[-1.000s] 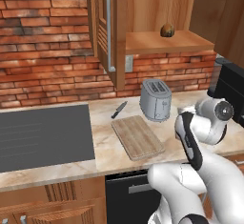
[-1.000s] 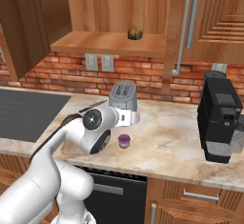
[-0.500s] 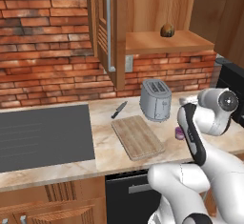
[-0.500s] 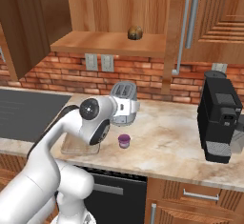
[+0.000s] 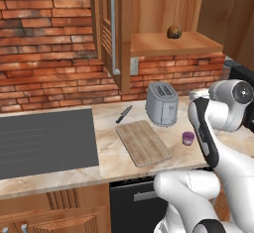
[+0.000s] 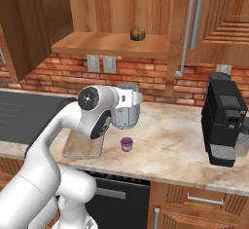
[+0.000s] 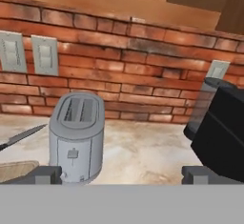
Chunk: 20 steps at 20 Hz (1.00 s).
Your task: Pick the bread, place it on the cutting board, pick the jam, place it on the counter, and close the cabinet.
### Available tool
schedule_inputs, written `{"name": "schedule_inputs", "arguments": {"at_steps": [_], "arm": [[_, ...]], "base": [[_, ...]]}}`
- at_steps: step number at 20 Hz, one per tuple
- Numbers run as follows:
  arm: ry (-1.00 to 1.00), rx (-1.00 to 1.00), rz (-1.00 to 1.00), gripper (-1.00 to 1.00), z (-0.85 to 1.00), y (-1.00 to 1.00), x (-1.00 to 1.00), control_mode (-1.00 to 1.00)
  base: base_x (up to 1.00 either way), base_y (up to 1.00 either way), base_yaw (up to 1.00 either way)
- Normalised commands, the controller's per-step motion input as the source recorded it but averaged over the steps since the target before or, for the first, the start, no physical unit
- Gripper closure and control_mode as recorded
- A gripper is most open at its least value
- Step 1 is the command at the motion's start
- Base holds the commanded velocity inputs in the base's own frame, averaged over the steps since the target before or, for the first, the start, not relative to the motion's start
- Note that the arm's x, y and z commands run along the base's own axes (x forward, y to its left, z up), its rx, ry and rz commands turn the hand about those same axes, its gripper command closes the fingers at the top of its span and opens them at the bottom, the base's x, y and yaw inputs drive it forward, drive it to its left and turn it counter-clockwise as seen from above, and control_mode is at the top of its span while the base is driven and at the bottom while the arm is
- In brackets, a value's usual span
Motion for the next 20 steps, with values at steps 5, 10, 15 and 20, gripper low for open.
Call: {"name": "schedule_inputs", "arguments": {"at_steps": [5, 10, 15, 20], "arm": [[0.0, 0.0, 0.0, -1.0, 0.35, 0.04, -0.03, -1.0], [0.0, 0.0, 0.0, -1.0, 0.35, 0.04, -0.08, -1.0], [0.0, 0.0, 0.0, -1.0, 0.34, 0.11, -0.1, -1.0], [0.0, 0.0, 0.0, -1.0, 0.23, 0.23, -0.11, -1.0]], "base": [[0.0, 0.0, 0.0], [0.0, 0.0, 0.0], [0.0, 0.0, 0.0], [0.0, 0.0, 0.0]]}}
